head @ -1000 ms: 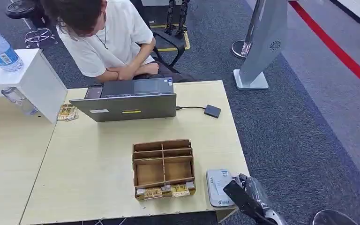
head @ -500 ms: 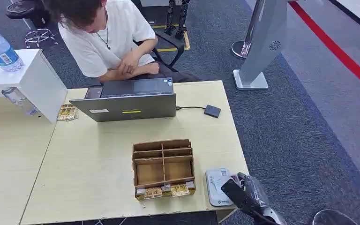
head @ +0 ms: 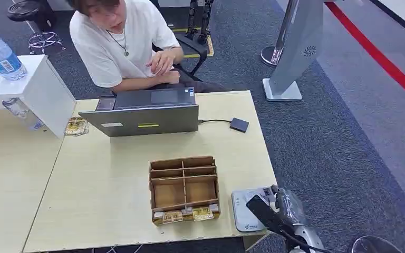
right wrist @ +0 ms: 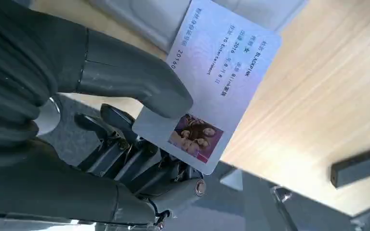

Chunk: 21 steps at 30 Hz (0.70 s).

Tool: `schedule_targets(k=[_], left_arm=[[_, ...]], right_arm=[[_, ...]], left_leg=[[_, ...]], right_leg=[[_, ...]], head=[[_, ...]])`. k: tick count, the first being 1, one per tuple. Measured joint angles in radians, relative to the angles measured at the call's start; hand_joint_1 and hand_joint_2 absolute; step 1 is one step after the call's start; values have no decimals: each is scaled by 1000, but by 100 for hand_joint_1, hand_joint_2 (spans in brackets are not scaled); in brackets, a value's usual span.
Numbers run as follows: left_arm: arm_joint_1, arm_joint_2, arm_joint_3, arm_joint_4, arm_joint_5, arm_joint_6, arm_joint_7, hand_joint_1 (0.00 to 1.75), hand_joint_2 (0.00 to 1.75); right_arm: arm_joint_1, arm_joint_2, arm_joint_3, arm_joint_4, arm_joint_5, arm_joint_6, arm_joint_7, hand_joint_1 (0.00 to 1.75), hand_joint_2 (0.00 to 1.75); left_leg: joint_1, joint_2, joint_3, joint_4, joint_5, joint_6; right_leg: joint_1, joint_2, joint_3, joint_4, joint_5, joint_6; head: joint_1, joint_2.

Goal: Pass the card to the sensor for recognition and then transmit it.

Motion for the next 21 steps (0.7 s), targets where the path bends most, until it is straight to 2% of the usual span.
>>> schedule_targets(k=[4, 10, 21], left_arm=[[0, 0, 0, 0, -7, 0, 3, 0, 0], [0, 0, 0, 0, -20, -10, 5, 0, 0], [0, -11, 0, 0, -42, -24, 0, 0, 0]], right_arm=[[-19, 1, 0, -3, 100, -84, 21, 175, 175], [-32, 1, -3, -21, 232, -164, 53, 175, 175], [-61, 1, 2, -111, 423, -251, 79, 175, 175]], left_leg=[[0, 0, 0, 0, 0, 0], [0, 0, 0, 0, 0, 0], [0, 0, -1, 0, 0, 0]], right_leg=[[0, 0, 0, 0, 0, 0], [0, 0, 0, 0, 0, 0], [0, 0, -1, 0, 0, 0]], head=[[0, 0], [0, 0], [0, 0]])
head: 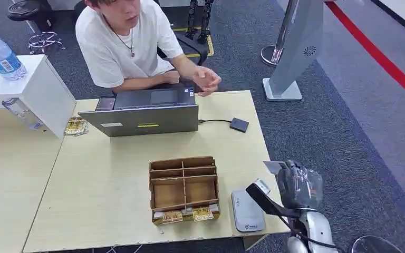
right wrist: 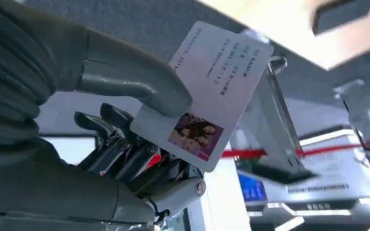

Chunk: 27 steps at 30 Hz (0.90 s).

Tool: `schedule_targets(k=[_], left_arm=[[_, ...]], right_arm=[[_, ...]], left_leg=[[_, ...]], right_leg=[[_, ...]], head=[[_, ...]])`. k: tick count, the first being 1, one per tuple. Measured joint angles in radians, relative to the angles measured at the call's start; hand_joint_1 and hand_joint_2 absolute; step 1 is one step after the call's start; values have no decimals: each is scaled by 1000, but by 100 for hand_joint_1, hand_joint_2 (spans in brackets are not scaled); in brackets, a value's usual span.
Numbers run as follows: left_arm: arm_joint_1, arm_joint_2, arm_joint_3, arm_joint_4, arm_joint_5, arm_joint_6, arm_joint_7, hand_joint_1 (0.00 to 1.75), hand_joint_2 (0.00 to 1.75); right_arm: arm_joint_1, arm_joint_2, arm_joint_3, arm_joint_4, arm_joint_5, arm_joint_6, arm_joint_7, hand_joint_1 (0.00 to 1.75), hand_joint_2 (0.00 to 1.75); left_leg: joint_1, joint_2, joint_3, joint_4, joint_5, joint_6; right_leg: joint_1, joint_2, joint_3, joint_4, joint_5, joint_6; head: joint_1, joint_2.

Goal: Pass the card to the sensor for recognition and then transmit it.

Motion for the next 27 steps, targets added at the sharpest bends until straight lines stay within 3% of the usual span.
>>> schedule_targets(k=[16, 26, 27], left_arm=[[-2, -6, -20, 5, -34, -17, -3, 0, 0], [-3, -6, -26, 7, -50, -27, -3, 0, 0], [-3, -6, -27, 8, -50, -27, -3, 0, 0]], right_arm=[[-140, 0, 125, -59, 193, -59, 24, 175, 175], [-221, 0, 238, -37, 246, -46, 64, 175, 175], [-231, -1, 250, -29, 246, -41, 76, 33, 175]], left_leg=[[0, 0, 0, 0, 1, 0], [0, 0, 0, 0, 1, 0], [0, 0, 0, 0, 1, 0]], right_leg=[[0, 0, 0, 0, 1, 0], [0, 0, 0, 0, 1, 0], [0, 0, 0, 0, 1, 0]], head=[[0, 0], [0, 0], [0, 0]])
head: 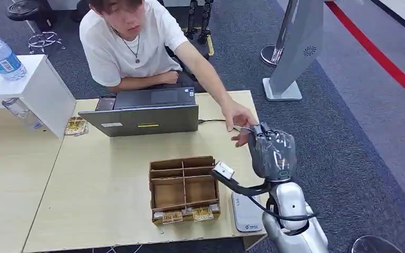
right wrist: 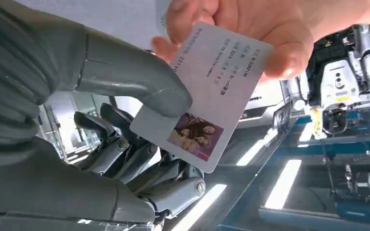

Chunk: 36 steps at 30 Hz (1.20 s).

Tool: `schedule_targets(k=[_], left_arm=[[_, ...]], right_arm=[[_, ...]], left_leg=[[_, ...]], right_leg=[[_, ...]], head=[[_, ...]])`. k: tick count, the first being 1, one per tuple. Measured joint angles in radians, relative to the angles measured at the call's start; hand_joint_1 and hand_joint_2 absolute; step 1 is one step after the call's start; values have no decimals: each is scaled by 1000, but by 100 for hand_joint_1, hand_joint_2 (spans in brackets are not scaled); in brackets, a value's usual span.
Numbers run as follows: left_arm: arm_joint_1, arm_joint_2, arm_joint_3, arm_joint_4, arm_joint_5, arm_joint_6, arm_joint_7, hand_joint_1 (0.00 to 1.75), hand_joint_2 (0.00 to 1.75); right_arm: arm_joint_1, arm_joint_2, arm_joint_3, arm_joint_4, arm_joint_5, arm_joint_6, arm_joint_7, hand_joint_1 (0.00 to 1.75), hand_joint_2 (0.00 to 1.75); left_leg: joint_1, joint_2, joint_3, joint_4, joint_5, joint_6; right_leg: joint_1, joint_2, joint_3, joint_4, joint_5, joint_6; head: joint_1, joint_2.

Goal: Pass the card to the sensor for recognition and then transmit it.

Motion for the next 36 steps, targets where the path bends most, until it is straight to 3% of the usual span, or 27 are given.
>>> schedule_targets(k=[1, 7, 20, 24, 28, 32, 36], left_arm=[[0, 0, 0, 0, -1, 0, 0, 0, 0], [0, 0, -9, 0, -1, -2, 0, 0, 0], [0, 0, -15, 0, 0, -2, 2, 0, 0], [0, 0, -15, 0, 1, -2, 2, 0, 0], [0, 0, -15, 0, 3, -1, 2, 0, 0], [0, 0, -15, 0, 8, 0, 1, 0, 0], [0, 0, -15, 0, 13, 0, -1, 0, 0]], right_arm=[[-9, -2, 13, 6, 0, 5, 14, 0, 175], [-52, -36, 99, 47, 0, 19, 114, 0, 175], [-69, -97, 203, 62, 0, 10, 139, 0, 175], [-42, -100, 222, 39, -1, 0, 87, 0, 175], [-2, -98, 229, 8, -50, 2, -10, 0, 175], [32, -98, 248, -37, -237, 54, -137, 0, 175], [53, -100, 270, -71, -351, 138, -212, 0, 175]], left_leg=[[0, 0, 0, 0, 0, 0], [0, 0, 0, 0, 0, 1], [0, 0, 0, 0, 0, 0], [0, 0, -1, 0, 0, 0], [0, 0, -1, 0, 0, 0], [0, 0, -1, 0, 0, 0], [0, 0, -1, 0, 0, 0]], right_leg=[[0, 0, 0, 0, 0, 0], [0, 0, 0, 0, 0, 0], [0, 0, -1, 0, 0, 0], [0, 0, -1, 0, 0, 0], [0, 0, -1, 0, 0, 0], [0, 0, -1, 0, 0, 0], [0, 0, -2, 0, 0, 0]], head=[[0, 0], [0, 0], [0, 0], [0, 0], [0, 0], [0, 0], [0, 0]])
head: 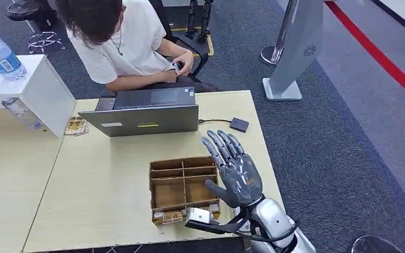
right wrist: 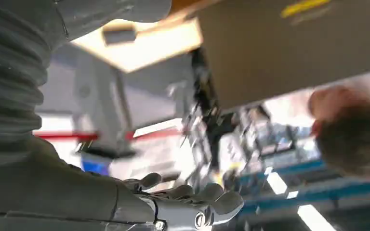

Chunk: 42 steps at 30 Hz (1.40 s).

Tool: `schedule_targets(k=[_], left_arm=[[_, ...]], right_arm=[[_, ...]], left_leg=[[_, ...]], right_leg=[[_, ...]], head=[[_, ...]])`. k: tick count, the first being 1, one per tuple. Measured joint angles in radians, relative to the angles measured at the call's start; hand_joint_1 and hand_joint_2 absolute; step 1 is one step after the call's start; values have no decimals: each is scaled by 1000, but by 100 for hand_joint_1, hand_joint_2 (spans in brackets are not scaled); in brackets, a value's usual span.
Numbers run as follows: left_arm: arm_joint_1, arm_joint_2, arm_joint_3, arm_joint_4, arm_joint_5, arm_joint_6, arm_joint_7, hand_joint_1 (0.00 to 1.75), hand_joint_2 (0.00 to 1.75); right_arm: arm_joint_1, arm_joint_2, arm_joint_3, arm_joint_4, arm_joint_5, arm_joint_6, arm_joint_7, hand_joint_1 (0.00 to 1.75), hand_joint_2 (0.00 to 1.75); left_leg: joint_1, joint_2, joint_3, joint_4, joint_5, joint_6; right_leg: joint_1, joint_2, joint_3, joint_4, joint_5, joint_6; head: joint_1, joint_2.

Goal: Pass the card to the sensor for recognition and then transmit it.

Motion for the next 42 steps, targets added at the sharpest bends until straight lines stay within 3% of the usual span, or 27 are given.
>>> schedule_targets(k=[7, 17, 30, 42], left_arm=[[0, 1, 0, 0, 0, 0, -3, 0, 0], [0, 1, 0, 0, -1, 0, -7, 0, 0], [-1, 2, 0, 0, -13, -3, -7, 0, 0], [-1, 2, 0, 0, -13, -3, -8, 0, 0]], right_arm=[[19, -17, 34, -24, -72, 72, -61, 0, 175], [21, -35, 52, -26, -97, 103, -67, 0, 175], [-47, -35, 63, 85, 7, 104, 34, 0, 175], [-81, -24, 66, 160, 16, 107, 53, 0, 175]], left_leg=[[0, 0, 0, 0, 0, 0], [0, 0, 0, 0, 0, 0], [0, 0, 0, 0, 0, 0], [0, 0, 0, 0, 0, 0]], right_leg=[[0, 0, 0, 0, 0, 0], [0, 0, 0, 0, 0, 0], [0, 0, 0, 0, 0, 0], [0, 0, 0, 0, 0, 0]], head=[[0, 0], [0, 0], [0, 0], [0, 0]])
